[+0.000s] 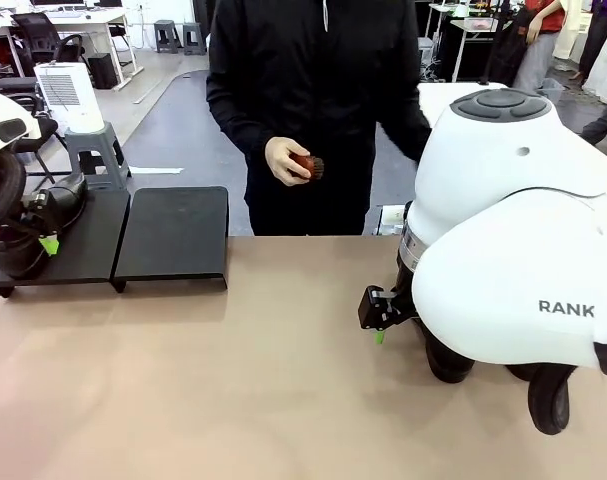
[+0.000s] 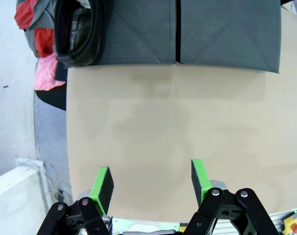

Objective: Organize the shoes by placing them on the stand.
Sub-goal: Pick up one Shoe and place it in the middle of the table.

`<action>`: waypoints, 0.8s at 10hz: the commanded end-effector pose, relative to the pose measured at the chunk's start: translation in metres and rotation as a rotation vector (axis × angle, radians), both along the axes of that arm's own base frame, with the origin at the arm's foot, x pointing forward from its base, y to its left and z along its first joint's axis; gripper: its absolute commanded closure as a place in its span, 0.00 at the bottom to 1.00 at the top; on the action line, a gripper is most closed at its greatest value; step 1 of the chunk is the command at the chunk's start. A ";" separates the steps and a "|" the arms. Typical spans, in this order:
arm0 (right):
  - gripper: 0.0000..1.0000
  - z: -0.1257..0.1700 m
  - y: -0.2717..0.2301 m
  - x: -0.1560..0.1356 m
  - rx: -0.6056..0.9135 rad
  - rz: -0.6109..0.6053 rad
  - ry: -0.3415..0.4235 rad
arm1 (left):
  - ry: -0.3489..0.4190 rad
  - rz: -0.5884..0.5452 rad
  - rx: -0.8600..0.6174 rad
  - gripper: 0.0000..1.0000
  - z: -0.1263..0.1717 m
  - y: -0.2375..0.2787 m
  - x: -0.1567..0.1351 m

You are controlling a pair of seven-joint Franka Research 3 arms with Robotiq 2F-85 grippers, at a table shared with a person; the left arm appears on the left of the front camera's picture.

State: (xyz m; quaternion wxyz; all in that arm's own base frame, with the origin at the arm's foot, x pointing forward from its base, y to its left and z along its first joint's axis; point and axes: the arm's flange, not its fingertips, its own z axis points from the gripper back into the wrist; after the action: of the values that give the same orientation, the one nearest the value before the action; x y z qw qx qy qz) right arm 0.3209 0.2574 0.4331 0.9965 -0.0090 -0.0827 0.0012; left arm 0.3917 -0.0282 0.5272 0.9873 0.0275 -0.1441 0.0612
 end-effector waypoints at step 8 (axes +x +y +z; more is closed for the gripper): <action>0.00 0.004 -0.089 0.055 -0.027 -0.024 -0.019 | 0.004 -0.001 0.002 0.17 0.001 0.001 -0.002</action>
State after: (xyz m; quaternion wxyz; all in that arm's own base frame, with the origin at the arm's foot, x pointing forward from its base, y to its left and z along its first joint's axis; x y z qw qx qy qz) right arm 0.3920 0.1576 0.4286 0.9966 -0.0106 -0.0813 0.0009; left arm 0.3917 -0.0280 0.5271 0.9873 0.0276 -0.1440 0.0614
